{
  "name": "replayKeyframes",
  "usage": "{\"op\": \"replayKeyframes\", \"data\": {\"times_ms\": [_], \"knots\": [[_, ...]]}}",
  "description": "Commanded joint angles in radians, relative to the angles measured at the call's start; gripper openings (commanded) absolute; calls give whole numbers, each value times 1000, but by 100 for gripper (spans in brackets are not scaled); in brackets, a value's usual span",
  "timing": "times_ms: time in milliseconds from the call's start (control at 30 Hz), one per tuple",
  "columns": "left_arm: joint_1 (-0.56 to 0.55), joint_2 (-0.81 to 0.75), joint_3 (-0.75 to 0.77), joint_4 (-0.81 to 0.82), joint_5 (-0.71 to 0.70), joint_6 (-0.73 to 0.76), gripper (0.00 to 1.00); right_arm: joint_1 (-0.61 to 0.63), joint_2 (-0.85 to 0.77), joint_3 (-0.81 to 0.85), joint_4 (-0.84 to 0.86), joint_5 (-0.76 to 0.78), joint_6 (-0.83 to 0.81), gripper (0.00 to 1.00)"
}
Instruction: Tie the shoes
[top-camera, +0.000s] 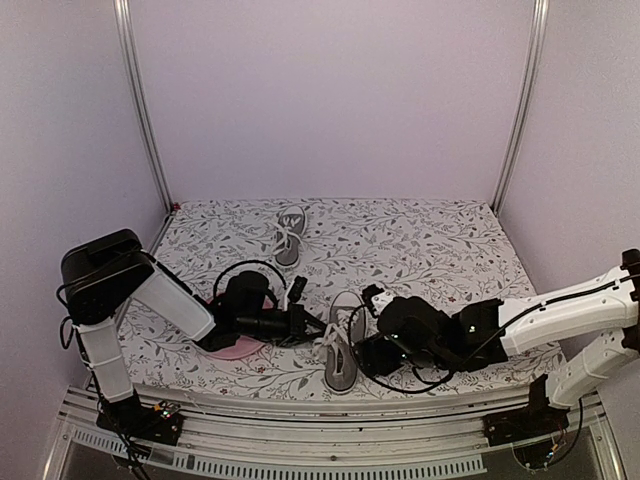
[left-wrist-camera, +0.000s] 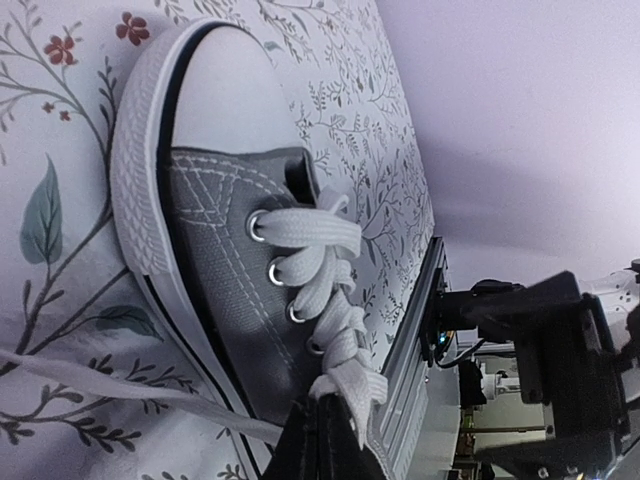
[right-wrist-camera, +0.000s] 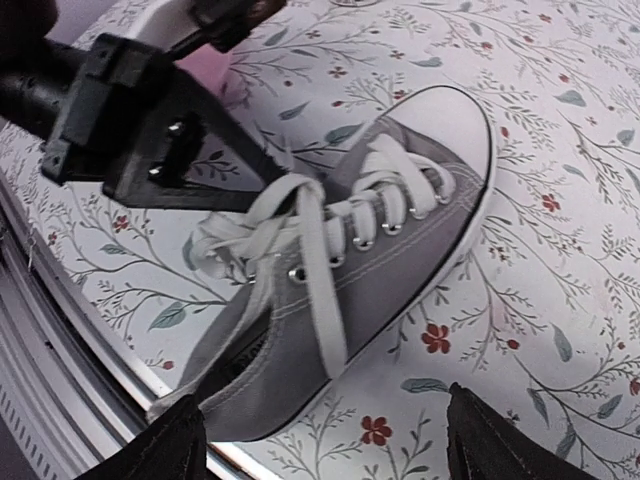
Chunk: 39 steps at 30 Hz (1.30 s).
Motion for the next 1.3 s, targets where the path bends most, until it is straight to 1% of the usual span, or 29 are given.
{"op": "replayKeyframes", "data": {"times_ms": [0, 100, 233, 433, 633, 867, 1000, 1100, 1200, 1267], "knots": [[-4, 18, 19, 31, -10, -5, 0, 75, 76, 52, 48, -45, 18, 84], [-5, 17, 18, 31, -9, -5, 0, 102, 193, 121, -26, -4, 74, 86], [-5, 9, 11, 29, -10, -5, 0, 108, 269, 169, -116, 46, 141, 89], [-5, 8, 13, 31, -10, -5, 0, 99, 279, 170, -203, 100, 187, 89], [-7, 7, 17, 32, -12, -8, 0, 53, 217, 111, -249, 134, 204, 88], [-14, 12, 22, 36, -15, -12, 0, 26, 157, 63, -229, 133, 185, 88], [-22, 30, 28, 55, -13, -27, 0, 26, 128, 56, -150, 67, 126, 88], [-26, 32, 28, 62, -22, -36, 0, 32, 46, 63, -112, 26, 100, 87], [-28, 30, 28, 64, -34, -42, 0, 39, -25, 71, -54, -26, 104, 82], [-28, 30, 29, 71, -37, -49, 0, 40, -24, 84, -4, -87, 114, 77]]}}
